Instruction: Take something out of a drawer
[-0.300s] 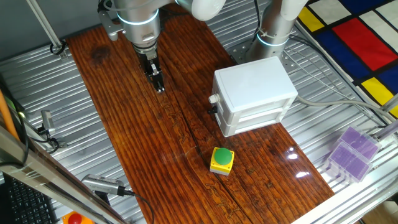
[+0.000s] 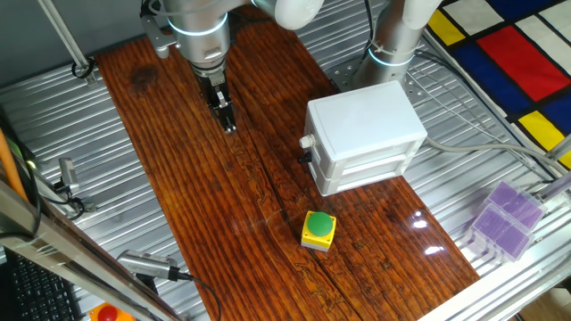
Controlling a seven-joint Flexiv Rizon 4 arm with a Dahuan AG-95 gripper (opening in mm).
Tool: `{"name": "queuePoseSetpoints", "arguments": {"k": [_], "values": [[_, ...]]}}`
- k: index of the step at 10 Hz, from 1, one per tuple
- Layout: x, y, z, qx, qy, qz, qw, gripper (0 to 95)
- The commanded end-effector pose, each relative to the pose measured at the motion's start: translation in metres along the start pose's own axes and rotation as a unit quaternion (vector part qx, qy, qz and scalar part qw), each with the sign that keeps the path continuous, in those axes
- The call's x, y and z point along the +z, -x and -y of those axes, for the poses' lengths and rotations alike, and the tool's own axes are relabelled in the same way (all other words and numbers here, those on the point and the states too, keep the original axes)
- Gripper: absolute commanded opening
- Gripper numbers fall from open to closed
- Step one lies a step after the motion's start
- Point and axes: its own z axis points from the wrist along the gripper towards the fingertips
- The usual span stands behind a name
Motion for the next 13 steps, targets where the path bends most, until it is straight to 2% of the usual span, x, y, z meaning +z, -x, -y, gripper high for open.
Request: {"name": "queuePoseSetpoints", "arguments": {"k": [1, 2, 8, 9, 11, 12, 13], "values": [[0.0, 0.0, 0.0, 0.0, 0.0, 0.0, 1.0, 95.0], [0.0, 0.0, 0.0, -0.045, 0.032, 0.005, 0.9985, 0.0], [-0.002, -0.001, -0.002, -0.043, 0.03, 0.004, 0.9986, 0.0], [-0.003, -0.002, -0.008, -0.032, 0.03, 0.003, 0.9991, 0.0], [0.0, -0.005, -0.029, -0.011, 0.026, 0.002, 0.9996, 0.0], [0.006, -0.01, -0.053, 0.01, 0.025, 0.003, 0.9996, 0.0], [0.009, -0.011, -0.066, 0.021, 0.023, 0.005, 0.9995, 0.0]]}}
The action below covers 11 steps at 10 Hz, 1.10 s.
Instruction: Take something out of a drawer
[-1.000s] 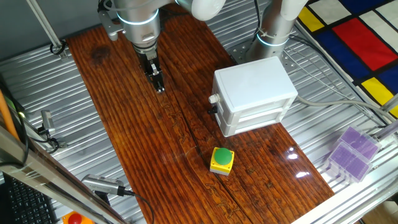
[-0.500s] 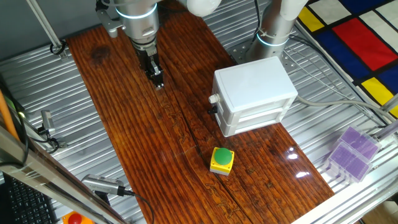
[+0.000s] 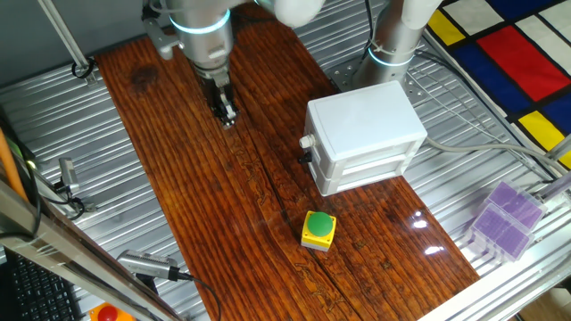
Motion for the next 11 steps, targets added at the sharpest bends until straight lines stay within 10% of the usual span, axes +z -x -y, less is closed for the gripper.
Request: {"name": "queuePoseSetpoints", "arguments": {"k": [1, 11], "values": [[0.0049, -0.0018, -0.0209, 0.017, -0.002, 0.002, 0.9998, 0.0], [0.0007, -0.0036, -0.0208, 0.053, -0.003, 0.002, 0.9986, 0.0]]}}
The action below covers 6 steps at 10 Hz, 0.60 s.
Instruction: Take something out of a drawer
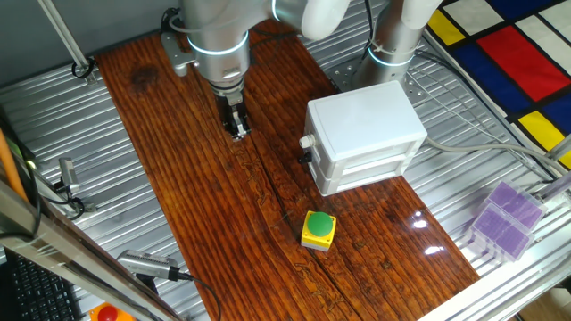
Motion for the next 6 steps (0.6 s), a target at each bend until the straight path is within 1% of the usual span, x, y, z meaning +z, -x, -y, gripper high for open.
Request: {"name": "queuePoseSetpoints", "arguments": {"k": [1, 2, 3, 4, 5, 6], "values": [[0.0002, 0.0003, -0.0003, 0.004, 0.009, -0.003, 0.9999, 0.0], [0.0002, 0.0003, -0.0003, 0.005, 0.013, -0.004, 0.9999, 0.0], [0.0002, 0.0003, -0.0003, 0.005, 0.017, -0.01, 0.9998, 0.0], [0.0002, 0.0003, -0.0003, 0.01, 0.021, -0.024, 0.9995, 0.0], [0.0002, 0.0003, -0.0003, 0.009, 0.023, -0.031, 0.9992, 0.0], [0.0002, 0.0003, -0.0003, 0.002, 0.021, -0.033, 0.9992, 0.0]]}}
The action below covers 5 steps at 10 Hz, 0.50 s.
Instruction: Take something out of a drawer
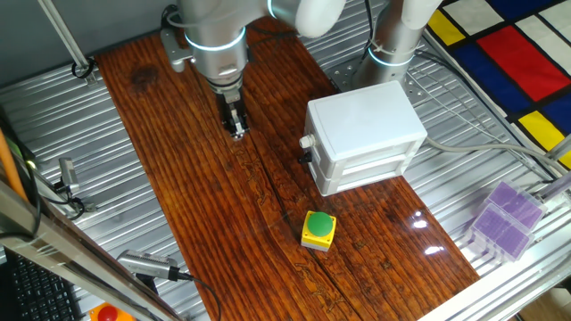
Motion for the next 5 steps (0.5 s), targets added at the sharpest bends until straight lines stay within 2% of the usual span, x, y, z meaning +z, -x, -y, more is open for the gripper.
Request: {"name": "queuePoseSetpoints", "arguments": {"k": [1, 5], "values": [[0.0009, 0.0011, -0.0003, -0.004, -0.003, -0.007, 1.0, 0.0], [0.0009, 0.0011, -0.0003, -0.003, -0.003, -0.008, 1.0, 0.0]]}}
